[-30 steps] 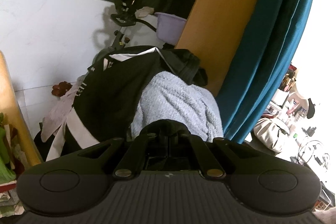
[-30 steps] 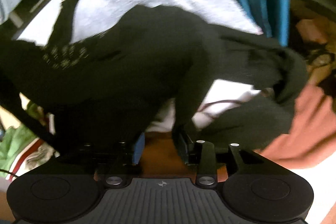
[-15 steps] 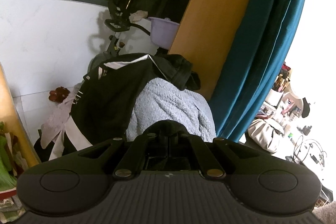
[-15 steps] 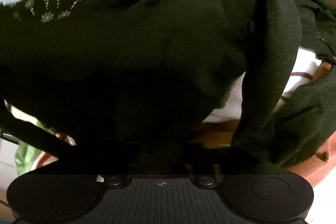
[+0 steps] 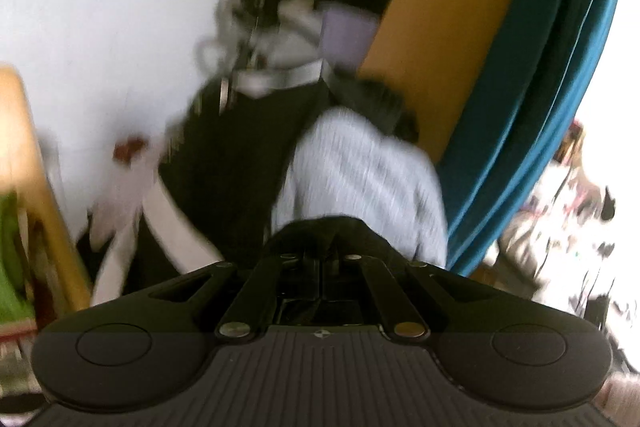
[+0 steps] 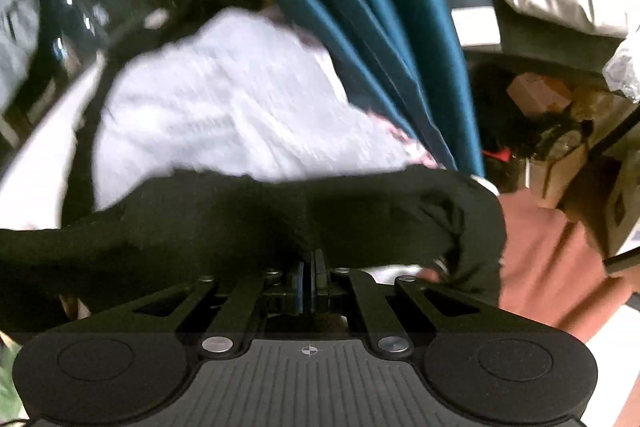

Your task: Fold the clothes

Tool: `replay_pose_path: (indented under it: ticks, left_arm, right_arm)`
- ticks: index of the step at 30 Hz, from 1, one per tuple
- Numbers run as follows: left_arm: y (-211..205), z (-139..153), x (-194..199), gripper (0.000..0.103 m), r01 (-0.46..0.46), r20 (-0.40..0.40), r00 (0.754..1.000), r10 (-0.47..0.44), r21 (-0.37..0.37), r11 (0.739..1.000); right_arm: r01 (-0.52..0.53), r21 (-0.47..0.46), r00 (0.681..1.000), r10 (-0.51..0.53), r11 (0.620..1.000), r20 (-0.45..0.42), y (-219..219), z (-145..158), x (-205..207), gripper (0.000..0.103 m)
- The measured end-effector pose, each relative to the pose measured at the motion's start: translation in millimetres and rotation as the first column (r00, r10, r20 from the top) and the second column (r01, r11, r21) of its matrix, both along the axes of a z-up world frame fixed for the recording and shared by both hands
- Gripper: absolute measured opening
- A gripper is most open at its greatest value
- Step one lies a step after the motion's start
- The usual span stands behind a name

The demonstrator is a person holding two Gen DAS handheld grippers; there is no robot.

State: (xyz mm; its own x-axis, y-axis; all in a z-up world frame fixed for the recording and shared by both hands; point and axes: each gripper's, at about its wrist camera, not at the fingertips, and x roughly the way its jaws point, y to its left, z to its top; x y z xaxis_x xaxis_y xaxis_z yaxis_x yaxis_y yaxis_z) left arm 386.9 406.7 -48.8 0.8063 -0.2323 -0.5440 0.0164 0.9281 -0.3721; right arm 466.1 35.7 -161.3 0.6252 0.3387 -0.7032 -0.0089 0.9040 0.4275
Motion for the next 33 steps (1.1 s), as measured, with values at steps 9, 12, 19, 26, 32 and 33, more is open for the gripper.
replay_pose_path:
  ticks: [9, 12, 19, 26, 32, 33]
  left_arm:
    - [-32, -76, -6, 0.001, 0.112, -0.259, 0.958, -0.125, -0.065, 0.992]
    - [-40, -89, -9, 0.001, 0.133, -0.304, 0.94, -0.155, -0.092, 0.987]
    - [-49, -109, -6, 0.002, 0.13, -0.369, 0.915, -0.163, -0.111, 0.985]
    - [-51, -108, -1, 0.002, 0.124, -0.366, 0.916, -0.162, -0.124, 0.985]
    - [-51, -109, 7, 0.002, 0.106, -0.367, 0.919, -0.143, -0.118, 0.987]
    - [-52, -110, 8, 0.002, 0.105, -0.374, 0.917, -0.138, -0.107, 0.989]
  right_arm:
    - [-0.165, -0.065, 0.984, 0.16, 0.984, -0.077, 41, -45, -10, 0.053]
    - [-0.191, -0.109, 0.978, 0.18, 0.975, -0.103, 52, -62, -6, 0.053]
    - [-0.214, -0.096, 0.965, 0.195, 0.972, -0.172, 60, -89, -7, 0.048]
    - [-0.238, 0.259, 0.937, 0.292, 0.936, -0.195, 62, -70, -27, 0.02]
    - [-0.245, 0.463, 0.909, 0.367, 0.852, -0.195, 92, -79, -29, 0.021]
    - [-0.233, 0.437, 0.913, 0.35, 0.869, -0.209, 95, -85, -28, 0.024]
